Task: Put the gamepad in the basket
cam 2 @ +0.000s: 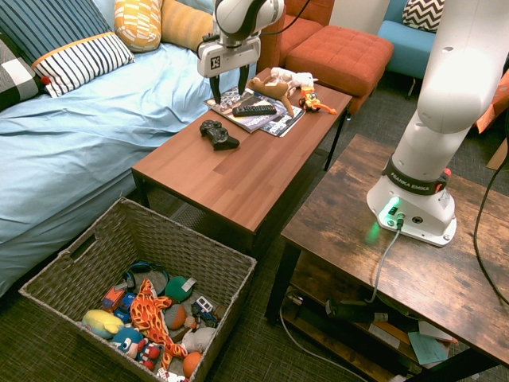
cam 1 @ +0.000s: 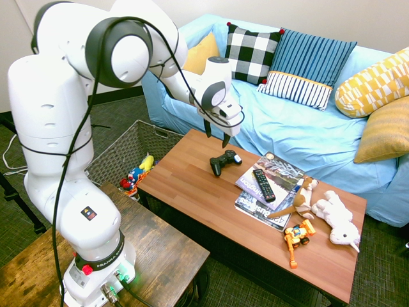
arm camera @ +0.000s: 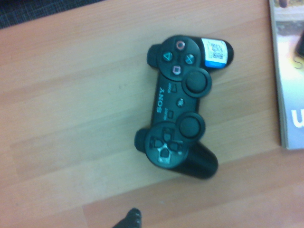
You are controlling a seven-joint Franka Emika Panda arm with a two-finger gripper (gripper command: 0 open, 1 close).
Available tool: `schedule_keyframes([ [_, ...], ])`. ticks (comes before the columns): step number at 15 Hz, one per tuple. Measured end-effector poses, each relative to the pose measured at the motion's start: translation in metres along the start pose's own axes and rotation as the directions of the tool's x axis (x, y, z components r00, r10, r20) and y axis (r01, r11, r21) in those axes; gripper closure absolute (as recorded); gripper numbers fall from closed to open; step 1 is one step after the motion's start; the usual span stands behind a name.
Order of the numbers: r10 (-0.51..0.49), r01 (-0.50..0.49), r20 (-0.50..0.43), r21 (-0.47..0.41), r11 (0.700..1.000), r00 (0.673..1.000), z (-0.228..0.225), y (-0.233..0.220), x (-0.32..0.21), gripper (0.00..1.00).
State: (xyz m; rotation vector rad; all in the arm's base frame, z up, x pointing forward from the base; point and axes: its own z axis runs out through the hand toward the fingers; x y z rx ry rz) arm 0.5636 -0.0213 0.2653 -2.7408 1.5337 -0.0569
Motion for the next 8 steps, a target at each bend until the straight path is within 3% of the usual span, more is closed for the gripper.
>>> schedule_keyframes([
  [8,0.018,-0.018,0.016,-0.037,0.999,1.000,0.086,-0.051,0.028,0.00],
])
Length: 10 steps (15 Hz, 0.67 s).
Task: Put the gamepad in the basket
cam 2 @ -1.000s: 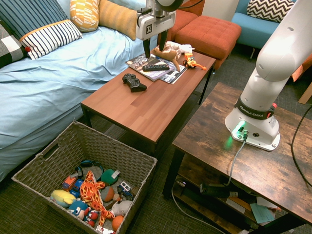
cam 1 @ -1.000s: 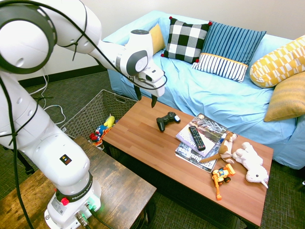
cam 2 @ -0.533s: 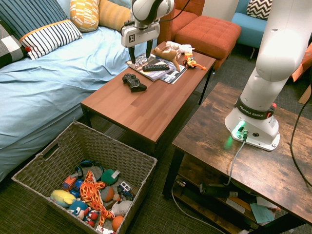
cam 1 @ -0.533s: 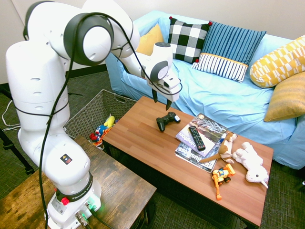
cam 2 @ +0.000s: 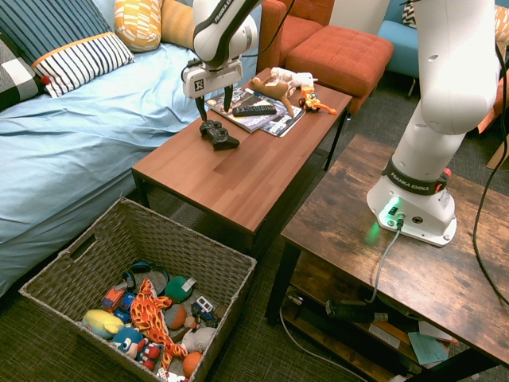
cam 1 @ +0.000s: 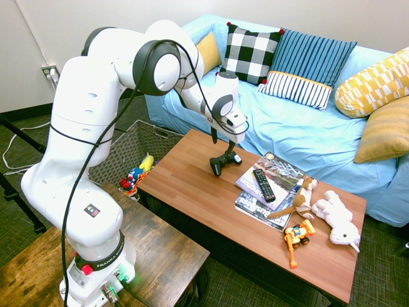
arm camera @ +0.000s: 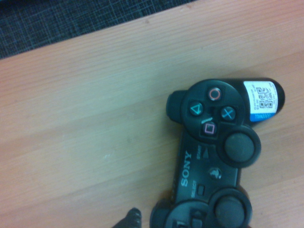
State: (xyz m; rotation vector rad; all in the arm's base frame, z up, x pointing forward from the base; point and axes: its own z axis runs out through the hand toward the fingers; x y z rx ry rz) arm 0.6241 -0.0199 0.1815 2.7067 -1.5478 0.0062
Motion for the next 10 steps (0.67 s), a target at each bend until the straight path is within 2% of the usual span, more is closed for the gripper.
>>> schedule_keyframes([
  [10,0.034,-0.034,-0.005,-0.050,0.998,0.999,0.074,-0.034,0.019,0.00],
])
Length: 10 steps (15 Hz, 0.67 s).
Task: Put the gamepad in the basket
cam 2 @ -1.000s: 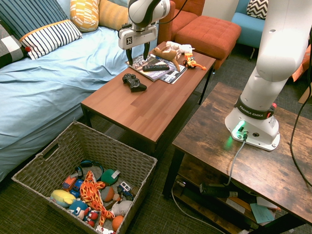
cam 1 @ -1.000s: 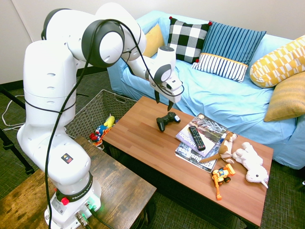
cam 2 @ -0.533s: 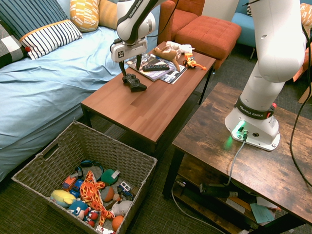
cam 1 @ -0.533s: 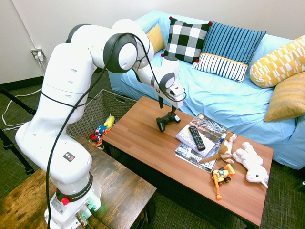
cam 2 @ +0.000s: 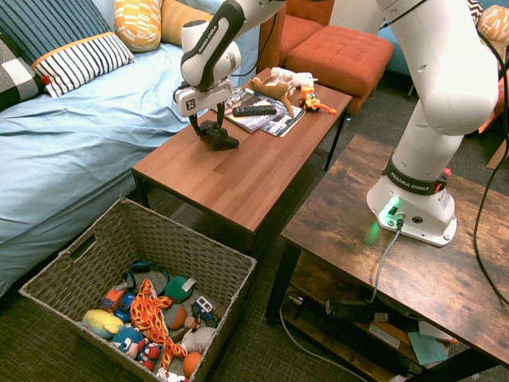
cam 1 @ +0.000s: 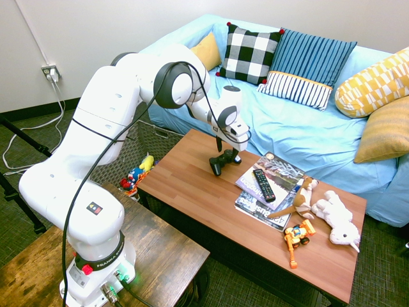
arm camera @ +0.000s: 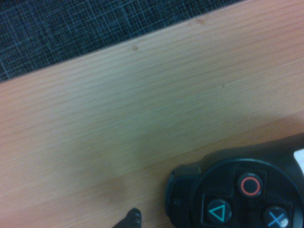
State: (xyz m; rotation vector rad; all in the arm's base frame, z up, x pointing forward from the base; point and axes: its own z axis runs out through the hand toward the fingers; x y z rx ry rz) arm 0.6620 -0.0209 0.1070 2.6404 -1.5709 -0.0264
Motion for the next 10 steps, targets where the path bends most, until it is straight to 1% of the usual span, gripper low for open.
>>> schedule_keyframes([
  [2,0.002,-0.002,0.004,-0.010,1.000,1.000,0.008,0.001,-0.001,0.00],
  [3,0.003,-0.003,0.007,-0.014,1.000,1.000,0.011,0.002,-0.002,1.00],
  [10,0.032,-0.032,0.029,-0.006,0.999,0.999,0.014,0.003,-0.003,1.00],
])
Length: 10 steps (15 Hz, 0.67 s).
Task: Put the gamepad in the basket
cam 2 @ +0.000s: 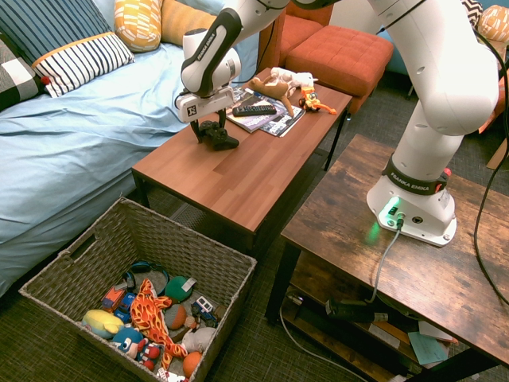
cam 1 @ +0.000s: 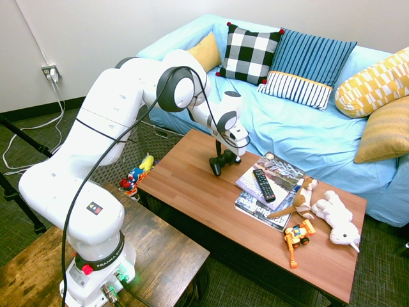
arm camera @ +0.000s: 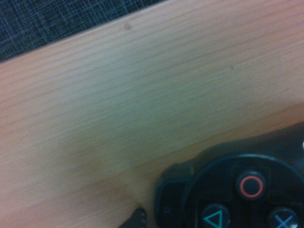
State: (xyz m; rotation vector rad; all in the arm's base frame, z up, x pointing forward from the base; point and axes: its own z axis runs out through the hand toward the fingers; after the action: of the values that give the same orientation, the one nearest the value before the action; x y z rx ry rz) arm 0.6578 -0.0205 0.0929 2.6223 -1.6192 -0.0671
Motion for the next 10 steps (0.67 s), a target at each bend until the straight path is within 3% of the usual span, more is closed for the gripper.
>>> schedule_keyframes([
  [10,-0.011,0.009,0.041,0.043,0.999,0.999,-0.010,0.005,0.003,1.00],
])
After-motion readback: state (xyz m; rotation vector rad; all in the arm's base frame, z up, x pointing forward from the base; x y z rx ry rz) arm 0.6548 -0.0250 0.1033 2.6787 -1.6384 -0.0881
